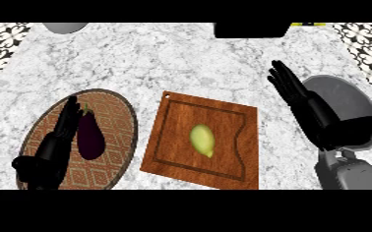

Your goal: Pick the lemon from the cutting board and place it in the pan

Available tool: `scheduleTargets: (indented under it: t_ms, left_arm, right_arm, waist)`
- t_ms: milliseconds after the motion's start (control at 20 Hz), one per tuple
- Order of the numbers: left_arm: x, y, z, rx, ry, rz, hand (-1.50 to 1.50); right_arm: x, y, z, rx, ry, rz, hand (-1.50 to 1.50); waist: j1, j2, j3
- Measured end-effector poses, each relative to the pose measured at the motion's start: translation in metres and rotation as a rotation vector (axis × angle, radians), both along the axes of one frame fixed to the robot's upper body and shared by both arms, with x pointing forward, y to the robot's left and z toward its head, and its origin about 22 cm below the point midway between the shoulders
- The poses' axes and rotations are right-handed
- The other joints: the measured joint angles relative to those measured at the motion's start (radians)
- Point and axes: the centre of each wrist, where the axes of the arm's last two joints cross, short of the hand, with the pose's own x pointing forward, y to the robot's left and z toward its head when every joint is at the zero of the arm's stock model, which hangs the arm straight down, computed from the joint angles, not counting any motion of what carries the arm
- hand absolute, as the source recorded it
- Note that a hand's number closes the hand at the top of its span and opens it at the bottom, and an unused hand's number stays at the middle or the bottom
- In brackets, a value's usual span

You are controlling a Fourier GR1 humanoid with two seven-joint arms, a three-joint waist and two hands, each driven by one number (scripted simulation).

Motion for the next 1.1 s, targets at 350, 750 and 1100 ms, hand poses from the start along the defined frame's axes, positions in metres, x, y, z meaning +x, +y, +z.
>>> scheduleTargets:
  t_ms: [350, 750, 1100]
  left_arm:
    - [0.026, -0.004, 0.023, -0.080, -0.040, -0.006, 0.00]
    - [0.050, 0.001, 0.045, -0.156, -0.017, -0.012, 0.00]
    - [0.061, -0.001, 0.052, -0.162, -0.007, -0.022, 0.00]
  right_arm:
    - [0.004, 0.049, 0.066, 0.122, -0.482, 0.378, 1.50]
    - [-0.009, -0.013, 0.035, -0.041, -0.885, 0.304, -1.50]
    - [-0.013, -0.051, 0.019, -0.302, -1.045, 0.272, -1.50]
  waist:
    - [0.022, 0.024, 0.008]
    - [-0.002, 0.038, 0.011]
    - [0.011, 0.036, 0.009]
